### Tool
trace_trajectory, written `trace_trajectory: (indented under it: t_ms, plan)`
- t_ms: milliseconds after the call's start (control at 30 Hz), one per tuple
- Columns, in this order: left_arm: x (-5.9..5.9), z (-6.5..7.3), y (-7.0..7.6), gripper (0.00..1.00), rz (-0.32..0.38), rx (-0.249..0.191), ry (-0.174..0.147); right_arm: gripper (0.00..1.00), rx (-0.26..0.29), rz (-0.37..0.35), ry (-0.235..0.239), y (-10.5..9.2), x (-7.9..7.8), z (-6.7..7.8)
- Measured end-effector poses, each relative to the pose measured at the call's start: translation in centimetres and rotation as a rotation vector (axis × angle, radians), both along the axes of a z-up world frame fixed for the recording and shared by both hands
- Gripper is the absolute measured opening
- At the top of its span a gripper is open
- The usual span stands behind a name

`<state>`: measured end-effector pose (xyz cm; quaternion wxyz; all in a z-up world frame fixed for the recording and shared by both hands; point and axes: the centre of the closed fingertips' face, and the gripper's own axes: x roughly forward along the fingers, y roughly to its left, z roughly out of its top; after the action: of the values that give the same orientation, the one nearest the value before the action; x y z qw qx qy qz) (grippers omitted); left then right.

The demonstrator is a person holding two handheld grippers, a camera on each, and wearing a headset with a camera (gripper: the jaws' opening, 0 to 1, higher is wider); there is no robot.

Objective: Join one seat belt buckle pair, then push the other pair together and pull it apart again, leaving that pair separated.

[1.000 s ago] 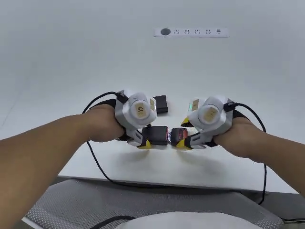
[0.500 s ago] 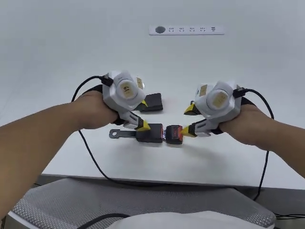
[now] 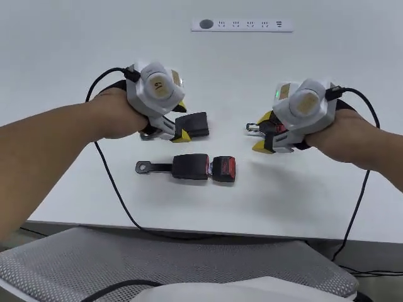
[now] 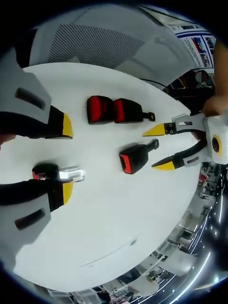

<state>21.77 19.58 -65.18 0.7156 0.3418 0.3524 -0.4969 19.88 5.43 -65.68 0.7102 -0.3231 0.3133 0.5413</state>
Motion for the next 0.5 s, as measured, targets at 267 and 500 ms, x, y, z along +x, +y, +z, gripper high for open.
trace_trajectory:
  t_ms: [267,500]
  plan:
    - [1.3,-1.2,-0.3,0.41,-0.048,0.042,-0.003,0.32,-0.036,-0.039,-0.026,-2.7,2.9,0.0]
    - [1.3,-2.2,-0.7,0.4,-0.075,0.053,0.028,0.33,-0.049,-0.032,-0.003,-3.5,2.7,-1.1]
